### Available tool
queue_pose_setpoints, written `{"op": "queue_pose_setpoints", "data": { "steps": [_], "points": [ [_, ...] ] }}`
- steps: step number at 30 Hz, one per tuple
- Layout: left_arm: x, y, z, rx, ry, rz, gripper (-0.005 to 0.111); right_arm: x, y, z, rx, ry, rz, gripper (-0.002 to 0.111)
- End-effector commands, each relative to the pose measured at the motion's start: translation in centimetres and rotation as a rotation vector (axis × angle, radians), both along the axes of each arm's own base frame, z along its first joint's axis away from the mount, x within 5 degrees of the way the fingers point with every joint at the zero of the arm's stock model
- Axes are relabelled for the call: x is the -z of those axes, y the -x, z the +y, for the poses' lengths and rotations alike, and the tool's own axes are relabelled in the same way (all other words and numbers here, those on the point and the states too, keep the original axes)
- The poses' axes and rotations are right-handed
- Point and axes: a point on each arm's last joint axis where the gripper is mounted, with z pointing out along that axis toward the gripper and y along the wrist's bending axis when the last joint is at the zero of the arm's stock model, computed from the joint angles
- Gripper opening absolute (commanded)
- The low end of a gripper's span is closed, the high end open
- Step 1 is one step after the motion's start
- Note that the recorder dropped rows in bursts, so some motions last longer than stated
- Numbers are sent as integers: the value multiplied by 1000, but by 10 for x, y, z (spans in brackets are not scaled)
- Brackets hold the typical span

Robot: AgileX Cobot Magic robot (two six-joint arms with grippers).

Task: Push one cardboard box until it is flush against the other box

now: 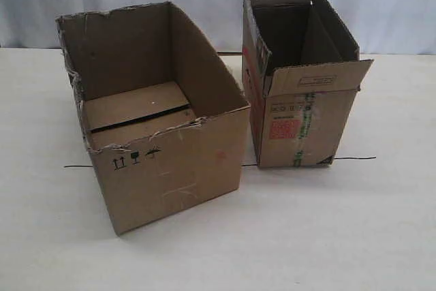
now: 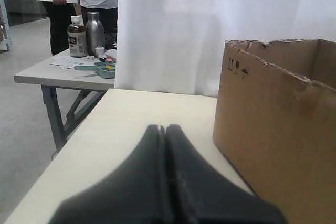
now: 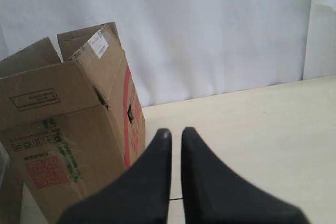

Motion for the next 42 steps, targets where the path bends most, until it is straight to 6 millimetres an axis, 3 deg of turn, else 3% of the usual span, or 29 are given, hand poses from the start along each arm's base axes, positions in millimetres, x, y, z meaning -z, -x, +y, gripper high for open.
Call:
{"op": "queue_pose_setpoints", "data": {
  "steps": [1, 7, 8, 11, 14, 17, 19, 30, 39, 42],
  "points": [
    [-4, 0, 1, -5, -56, -46, 0, 0, 0, 0, 5, 5, -14, 5],
    [-15, 1, 0, -8, -113, -162, 0, 0, 0, 0, 5, 5, -14, 5],
    [-16, 1, 0, -7, -55, -185, 0, 0, 0, 0, 5, 5, -14, 5],
    [-21, 2, 2, -3, 366, -284, 0, 0, 0, 0, 5, 5, -14, 5],
    [-24, 2, 3, -3, 446, -323, 0, 0, 0, 0, 5, 5, -14, 5],
    [-28, 4, 6, 8, 819, -422, 0, 0, 0, 0, 5, 5, -14, 5],
    [-30, 5, 8, 11, 933, -466, 0, 0, 0, 0, 5, 5, -14, 5],
    [-47, 14, 16, 21, 904, -702, 0, 0, 0, 0, 5, 5, -14, 5],
    [-50, 15, 17, 21, 871, -735, 0, 0, 0, 0, 5, 5, -14, 5],
    [-62, 14, 11, 44, 844, -651, 0, 0, 0, 0, 5, 5, -14, 5]
  ]
}}
